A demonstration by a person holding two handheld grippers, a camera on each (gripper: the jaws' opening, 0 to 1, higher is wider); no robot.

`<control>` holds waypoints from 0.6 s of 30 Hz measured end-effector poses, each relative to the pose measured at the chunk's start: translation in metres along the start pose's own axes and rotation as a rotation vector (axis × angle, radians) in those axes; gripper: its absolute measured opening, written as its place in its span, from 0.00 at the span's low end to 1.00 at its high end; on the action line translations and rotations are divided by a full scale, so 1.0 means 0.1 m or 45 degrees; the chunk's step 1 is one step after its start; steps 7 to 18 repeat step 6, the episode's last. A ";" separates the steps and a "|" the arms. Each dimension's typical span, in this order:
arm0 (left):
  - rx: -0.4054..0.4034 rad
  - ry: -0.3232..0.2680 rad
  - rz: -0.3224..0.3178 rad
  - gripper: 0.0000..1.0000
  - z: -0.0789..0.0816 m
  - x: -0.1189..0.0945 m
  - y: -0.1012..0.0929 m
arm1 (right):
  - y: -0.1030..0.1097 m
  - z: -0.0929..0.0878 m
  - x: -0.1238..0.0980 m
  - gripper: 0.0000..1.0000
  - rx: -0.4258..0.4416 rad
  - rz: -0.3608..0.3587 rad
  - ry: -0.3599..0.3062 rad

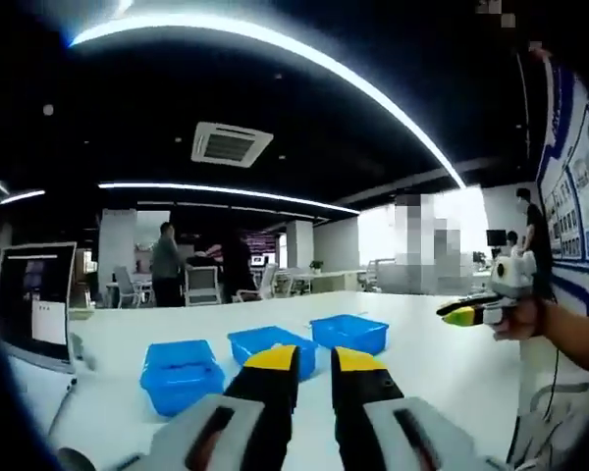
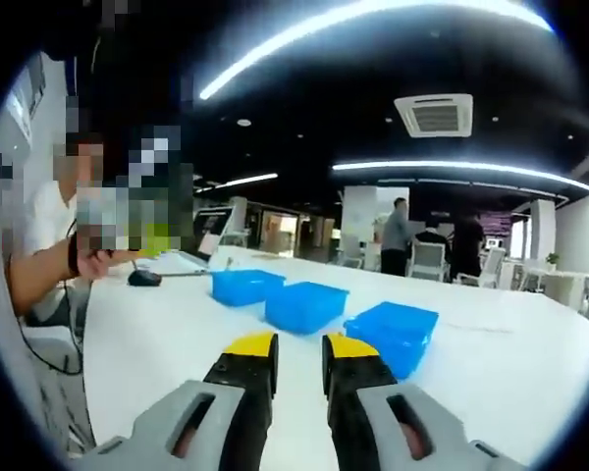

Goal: Pick up the resistors one by one and place each resistor into its matching bin, sorting the parts by color and model until every resistor is separated into the correct bin for its type

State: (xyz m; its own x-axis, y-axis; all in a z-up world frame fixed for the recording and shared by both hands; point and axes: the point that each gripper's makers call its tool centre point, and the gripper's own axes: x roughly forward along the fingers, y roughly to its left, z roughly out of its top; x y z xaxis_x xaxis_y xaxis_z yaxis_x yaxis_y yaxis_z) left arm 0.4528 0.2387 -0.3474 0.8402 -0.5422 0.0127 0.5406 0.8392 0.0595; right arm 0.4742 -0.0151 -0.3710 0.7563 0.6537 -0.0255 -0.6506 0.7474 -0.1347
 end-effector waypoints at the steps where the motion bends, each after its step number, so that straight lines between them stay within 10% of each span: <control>1: 0.010 0.012 0.003 0.16 -0.03 0.01 -0.01 | 0.01 0.01 -0.01 0.23 -0.004 0.002 -0.003; 18: 0.005 0.045 -0.002 0.16 -0.12 0.04 -0.06 | 0.05 0.05 -0.02 0.26 -0.012 0.012 -0.023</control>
